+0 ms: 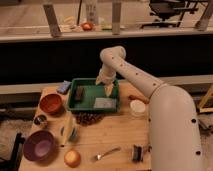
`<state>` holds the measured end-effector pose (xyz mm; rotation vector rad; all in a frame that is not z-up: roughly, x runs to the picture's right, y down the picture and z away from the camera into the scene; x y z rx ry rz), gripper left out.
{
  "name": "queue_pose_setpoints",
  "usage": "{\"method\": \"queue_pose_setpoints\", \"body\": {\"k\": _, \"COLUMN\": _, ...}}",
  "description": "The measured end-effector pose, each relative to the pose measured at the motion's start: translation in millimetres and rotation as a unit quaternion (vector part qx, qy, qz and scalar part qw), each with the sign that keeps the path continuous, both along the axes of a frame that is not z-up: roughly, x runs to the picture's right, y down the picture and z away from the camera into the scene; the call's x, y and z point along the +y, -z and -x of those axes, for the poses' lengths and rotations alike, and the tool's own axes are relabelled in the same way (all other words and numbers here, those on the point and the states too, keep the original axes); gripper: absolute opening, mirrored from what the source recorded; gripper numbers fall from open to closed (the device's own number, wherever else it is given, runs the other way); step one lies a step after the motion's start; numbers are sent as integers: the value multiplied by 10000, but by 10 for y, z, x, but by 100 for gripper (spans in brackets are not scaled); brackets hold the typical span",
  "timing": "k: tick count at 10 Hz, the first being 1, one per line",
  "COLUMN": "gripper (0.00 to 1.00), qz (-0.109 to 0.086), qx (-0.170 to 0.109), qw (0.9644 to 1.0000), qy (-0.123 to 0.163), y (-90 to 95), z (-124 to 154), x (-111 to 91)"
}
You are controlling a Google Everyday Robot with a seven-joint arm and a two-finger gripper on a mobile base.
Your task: Place towel in tray
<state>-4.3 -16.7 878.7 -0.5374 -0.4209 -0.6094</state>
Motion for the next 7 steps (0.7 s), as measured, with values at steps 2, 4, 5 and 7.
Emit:
{"method": "queue_pose_setpoints", "body": {"k": 2, "gripper": 80, "qz": 2, "qx": -2, "qw": 10000, "qy": 23, "y": 10, "z": -4, "x": 7}}
{"method": "queue_pose_setpoints", "body": {"k": 4, "gripper": 80, "qz": -2, "qx": -2, "qw": 10000, "qy": 35, "y": 22, "z": -20, "x": 17}}
{"method": "queue_pose_setpoints", "body": {"k": 5, "gripper": 80, "qz": -16, "qx": -5, "qw": 10000, "qy": 32, "y": 32, "z": -30, "x": 16}}
{"method": "queue_pose_setpoints", "body": {"k": 7, "gripper": 80, "qz": -21, "qx": 1, "qw": 10000, "qy": 22, "y": 42, "z": -62, "x": 19}}
